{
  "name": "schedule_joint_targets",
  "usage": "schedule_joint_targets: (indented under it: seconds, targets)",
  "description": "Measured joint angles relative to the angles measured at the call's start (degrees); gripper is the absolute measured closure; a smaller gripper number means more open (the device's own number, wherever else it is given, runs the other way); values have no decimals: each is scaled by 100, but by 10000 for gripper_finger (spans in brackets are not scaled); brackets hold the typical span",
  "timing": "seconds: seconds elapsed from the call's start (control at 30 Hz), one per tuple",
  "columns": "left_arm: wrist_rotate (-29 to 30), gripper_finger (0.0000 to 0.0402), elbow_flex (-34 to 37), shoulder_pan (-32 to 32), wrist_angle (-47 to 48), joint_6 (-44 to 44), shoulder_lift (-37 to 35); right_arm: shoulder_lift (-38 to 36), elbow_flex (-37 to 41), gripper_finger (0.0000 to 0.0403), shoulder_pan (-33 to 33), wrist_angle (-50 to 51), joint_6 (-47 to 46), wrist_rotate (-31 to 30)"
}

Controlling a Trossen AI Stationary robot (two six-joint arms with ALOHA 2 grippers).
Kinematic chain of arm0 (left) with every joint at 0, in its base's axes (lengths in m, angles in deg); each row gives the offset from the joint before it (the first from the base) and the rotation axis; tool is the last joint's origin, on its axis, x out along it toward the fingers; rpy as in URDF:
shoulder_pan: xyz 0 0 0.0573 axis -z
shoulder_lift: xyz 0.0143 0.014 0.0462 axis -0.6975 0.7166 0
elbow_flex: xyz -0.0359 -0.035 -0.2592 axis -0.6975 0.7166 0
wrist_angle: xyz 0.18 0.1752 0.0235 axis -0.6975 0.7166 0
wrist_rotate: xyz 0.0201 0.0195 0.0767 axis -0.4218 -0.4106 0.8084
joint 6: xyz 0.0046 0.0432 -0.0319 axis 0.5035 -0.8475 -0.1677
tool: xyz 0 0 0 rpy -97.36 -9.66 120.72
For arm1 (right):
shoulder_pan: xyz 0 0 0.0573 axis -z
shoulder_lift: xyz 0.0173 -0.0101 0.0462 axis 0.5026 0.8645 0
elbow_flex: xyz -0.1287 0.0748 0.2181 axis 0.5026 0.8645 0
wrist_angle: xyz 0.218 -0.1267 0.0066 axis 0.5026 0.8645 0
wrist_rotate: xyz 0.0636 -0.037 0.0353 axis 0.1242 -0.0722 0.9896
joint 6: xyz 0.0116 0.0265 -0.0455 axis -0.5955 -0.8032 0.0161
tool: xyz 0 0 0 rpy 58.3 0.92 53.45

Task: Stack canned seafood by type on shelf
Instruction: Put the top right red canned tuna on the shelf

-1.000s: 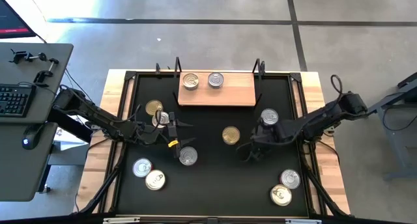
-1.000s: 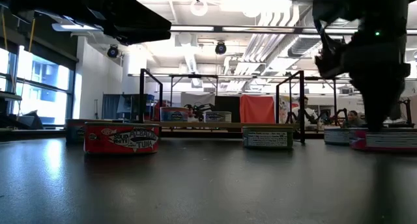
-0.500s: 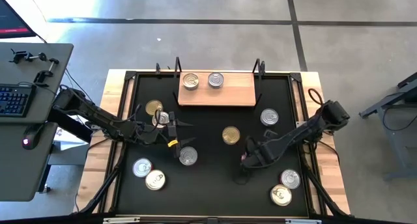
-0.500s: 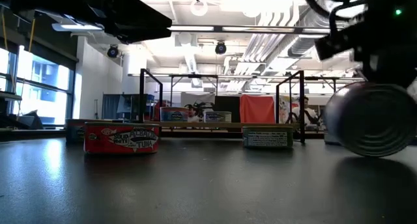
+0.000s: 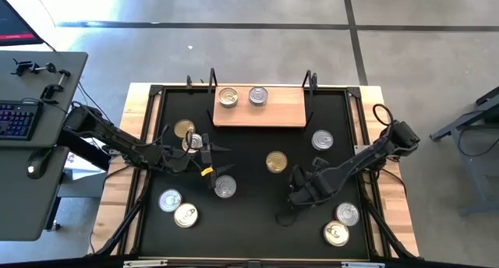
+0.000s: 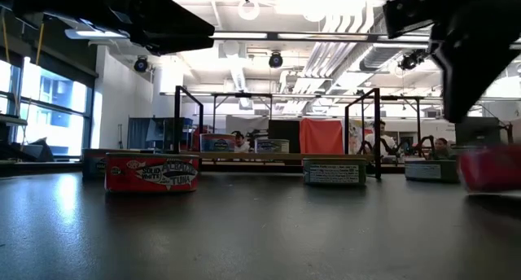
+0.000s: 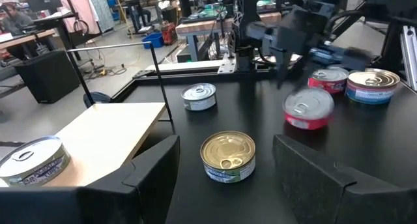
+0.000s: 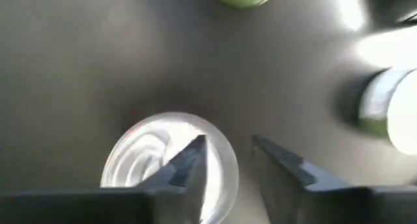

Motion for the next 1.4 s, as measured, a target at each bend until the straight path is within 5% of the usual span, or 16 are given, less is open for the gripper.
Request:
schedule_joint_targets:
  seconds: [0.13,0.33,0.6,0.83,1.17,1.4]
  targets:
    - [0,166,0,2,7,2,2,0,169,225,-174,-738,-343,610]
    - [0,166,0,4,28,45,2,0,633,172,-387,-1202,-481,613]
    - [0,166,0,4,28,2,2,-46,1312,196,-343,-2194,-533,441]
    - [0,166,0,4,3,3,2,8,1362,223,115,-2610,-2189,-966]
    - [0,166,0,0,5,2,2,-306,1364,226,194,-2849,1593,-57]
    - [2,166,0,0,11,2,2,-310,1468,226,16,-2806,4192,-148]
